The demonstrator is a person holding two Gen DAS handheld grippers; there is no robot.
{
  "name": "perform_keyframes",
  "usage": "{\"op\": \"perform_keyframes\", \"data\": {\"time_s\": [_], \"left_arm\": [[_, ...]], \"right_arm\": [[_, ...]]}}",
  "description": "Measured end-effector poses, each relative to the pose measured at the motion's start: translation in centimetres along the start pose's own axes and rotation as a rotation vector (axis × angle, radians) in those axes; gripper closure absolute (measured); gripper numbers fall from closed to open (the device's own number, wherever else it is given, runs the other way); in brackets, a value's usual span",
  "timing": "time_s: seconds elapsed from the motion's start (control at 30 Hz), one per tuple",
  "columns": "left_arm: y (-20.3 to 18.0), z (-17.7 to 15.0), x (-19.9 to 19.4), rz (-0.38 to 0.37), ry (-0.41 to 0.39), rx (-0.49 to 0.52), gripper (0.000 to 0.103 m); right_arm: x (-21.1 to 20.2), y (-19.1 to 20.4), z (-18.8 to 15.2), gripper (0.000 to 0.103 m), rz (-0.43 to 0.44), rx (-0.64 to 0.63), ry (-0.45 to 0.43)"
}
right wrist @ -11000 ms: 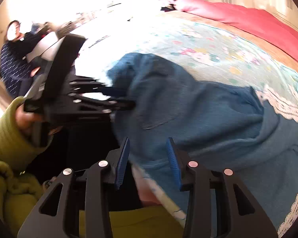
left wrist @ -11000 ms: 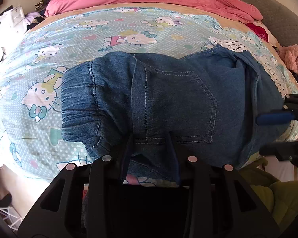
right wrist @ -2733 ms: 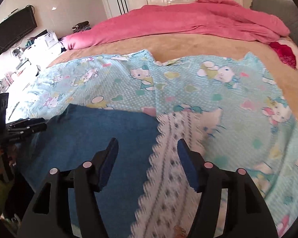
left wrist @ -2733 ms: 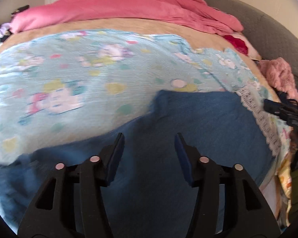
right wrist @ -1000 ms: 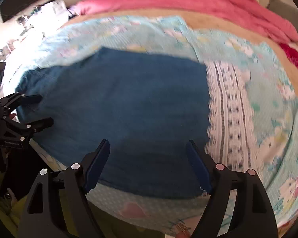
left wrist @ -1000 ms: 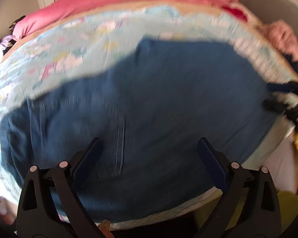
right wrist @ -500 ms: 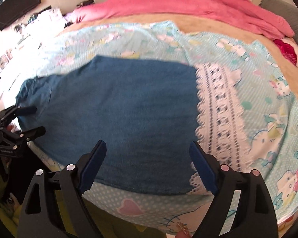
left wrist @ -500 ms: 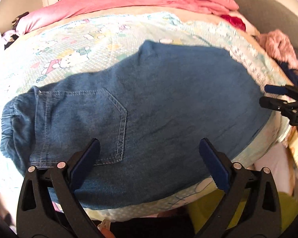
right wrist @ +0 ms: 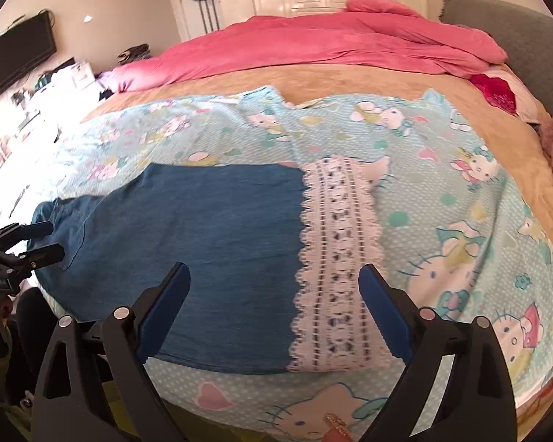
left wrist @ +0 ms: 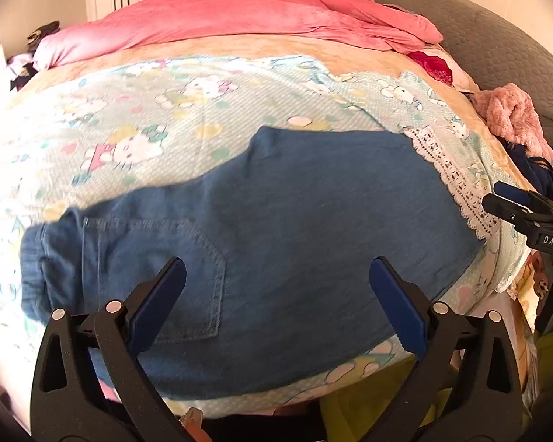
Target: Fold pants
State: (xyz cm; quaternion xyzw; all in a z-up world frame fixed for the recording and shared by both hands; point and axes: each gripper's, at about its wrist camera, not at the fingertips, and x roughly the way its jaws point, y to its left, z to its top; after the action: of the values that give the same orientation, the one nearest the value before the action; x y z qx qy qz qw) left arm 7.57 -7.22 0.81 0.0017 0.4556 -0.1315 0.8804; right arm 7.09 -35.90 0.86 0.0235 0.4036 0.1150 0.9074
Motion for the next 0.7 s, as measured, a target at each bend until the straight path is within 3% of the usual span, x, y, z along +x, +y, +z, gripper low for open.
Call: {"op": "perform_keyframes", "data": {"time_s": [0.33,0.7], "left_arm": [[-3.4,3.3,1.1,-0.017,0.001,0.087,0.009],[-8.4,8.7,6.4,-0.064,0.04,0.197,0.009]], "right_arm": [[-1.4,-3.3,-0.8,0.01,-0.005,0.072,-0.034],[-1.7,-6.6,-2.7,0.01,0.004,0.142,-0.017]]}}
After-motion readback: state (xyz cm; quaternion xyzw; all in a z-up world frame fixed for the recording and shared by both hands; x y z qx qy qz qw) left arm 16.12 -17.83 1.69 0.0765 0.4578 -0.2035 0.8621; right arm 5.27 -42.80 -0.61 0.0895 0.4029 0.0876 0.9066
